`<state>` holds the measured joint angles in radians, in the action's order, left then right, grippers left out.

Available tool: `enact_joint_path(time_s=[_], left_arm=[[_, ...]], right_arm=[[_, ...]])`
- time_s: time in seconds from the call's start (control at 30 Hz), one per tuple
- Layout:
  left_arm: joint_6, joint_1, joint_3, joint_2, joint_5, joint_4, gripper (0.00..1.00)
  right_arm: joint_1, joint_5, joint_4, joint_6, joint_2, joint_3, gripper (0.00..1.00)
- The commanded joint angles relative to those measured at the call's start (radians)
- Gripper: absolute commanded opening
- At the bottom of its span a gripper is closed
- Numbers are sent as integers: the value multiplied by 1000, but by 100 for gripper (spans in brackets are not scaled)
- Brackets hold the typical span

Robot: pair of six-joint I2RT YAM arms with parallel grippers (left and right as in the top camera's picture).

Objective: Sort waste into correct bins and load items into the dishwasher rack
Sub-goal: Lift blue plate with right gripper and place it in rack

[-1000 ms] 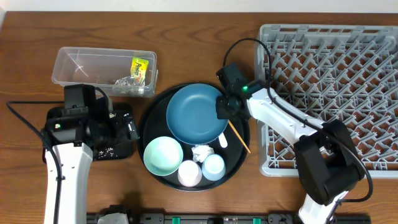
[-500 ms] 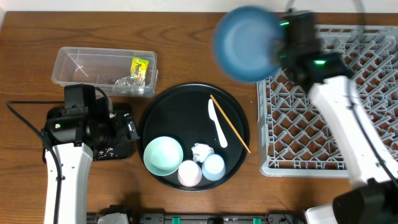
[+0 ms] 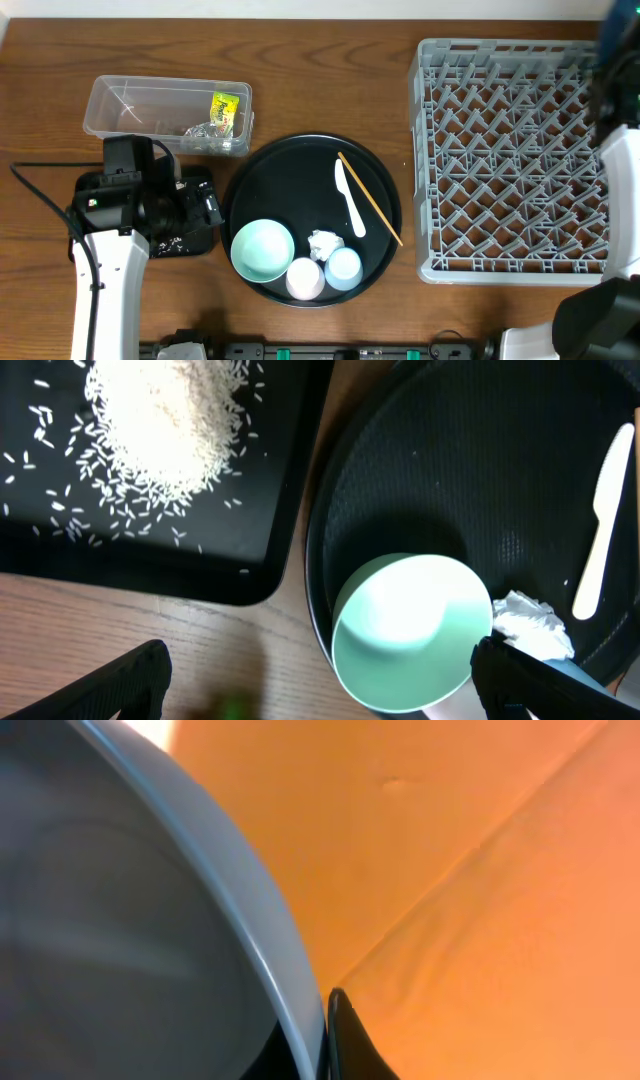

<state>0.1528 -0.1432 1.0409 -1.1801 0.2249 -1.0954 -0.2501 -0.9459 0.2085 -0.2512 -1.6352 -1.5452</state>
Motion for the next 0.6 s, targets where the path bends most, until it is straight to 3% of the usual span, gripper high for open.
enact_joint_path(time_s=[0.0, 0.57], left_arm=[[-6, -5, 10, 3, -9, -3, 97], [25, -5, 10, 3, -8, -3, 97]], right_arm=[[-53, -60, -76, -220, -48, -11, 1], [-182, 18, -435, -487, -314, -11, 1]])
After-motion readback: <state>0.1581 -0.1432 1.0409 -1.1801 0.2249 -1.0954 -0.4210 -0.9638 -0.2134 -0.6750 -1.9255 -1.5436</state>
